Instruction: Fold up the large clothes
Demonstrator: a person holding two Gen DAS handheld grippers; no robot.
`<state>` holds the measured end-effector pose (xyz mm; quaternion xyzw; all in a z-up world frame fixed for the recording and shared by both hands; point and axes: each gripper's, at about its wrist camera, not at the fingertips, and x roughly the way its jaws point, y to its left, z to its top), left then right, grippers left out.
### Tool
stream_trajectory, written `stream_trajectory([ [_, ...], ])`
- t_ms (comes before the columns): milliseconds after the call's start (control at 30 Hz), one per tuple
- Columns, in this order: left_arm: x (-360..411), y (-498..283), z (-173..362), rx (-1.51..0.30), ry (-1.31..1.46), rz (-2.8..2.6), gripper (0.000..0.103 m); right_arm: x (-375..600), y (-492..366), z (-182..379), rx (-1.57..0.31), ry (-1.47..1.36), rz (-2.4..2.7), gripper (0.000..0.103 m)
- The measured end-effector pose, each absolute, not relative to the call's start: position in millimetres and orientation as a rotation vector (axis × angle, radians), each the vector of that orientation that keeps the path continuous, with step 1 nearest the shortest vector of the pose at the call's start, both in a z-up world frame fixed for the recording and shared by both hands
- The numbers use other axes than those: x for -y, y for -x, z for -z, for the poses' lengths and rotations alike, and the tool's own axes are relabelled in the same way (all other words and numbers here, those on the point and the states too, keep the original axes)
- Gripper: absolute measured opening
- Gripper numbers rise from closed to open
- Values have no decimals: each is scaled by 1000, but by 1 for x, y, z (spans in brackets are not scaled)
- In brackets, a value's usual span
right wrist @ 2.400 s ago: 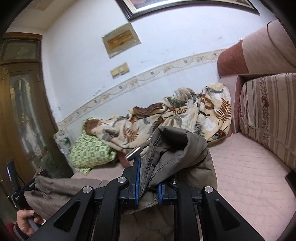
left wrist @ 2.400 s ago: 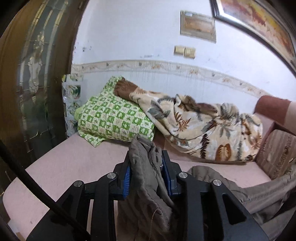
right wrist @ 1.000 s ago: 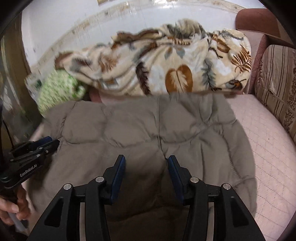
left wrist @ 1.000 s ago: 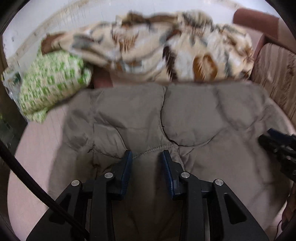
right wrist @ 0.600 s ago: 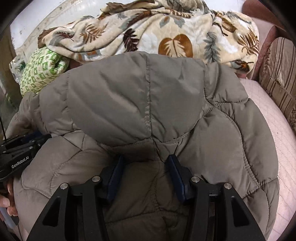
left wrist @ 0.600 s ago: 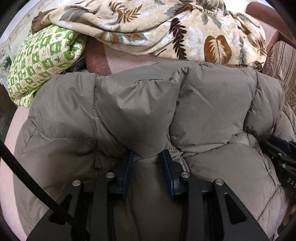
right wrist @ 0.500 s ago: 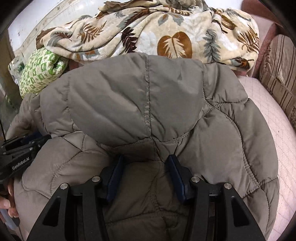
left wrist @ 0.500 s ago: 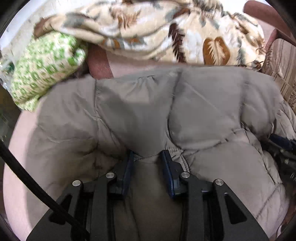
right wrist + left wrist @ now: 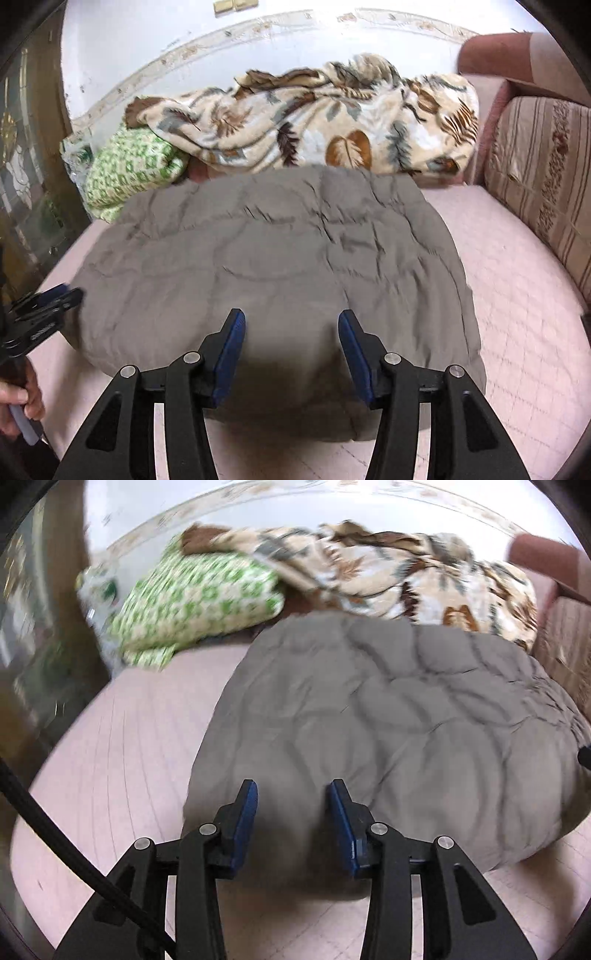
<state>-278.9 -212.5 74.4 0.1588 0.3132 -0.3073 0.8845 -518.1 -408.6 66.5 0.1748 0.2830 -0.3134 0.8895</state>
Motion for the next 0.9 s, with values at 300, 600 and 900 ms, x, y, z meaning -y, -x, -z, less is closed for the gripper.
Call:
stream_trajectory([
  [300,221,270,-52,-706,-350,637,43,435,509,-28,-685,-468,688,59],
  [600,225,271,-48,-706,-367,625,44,437,509,-21,-716,-473,674,59],
  [900,225,275,-51,-684,-373,616,43,435,511,-27,-700,-470,675,60],
])
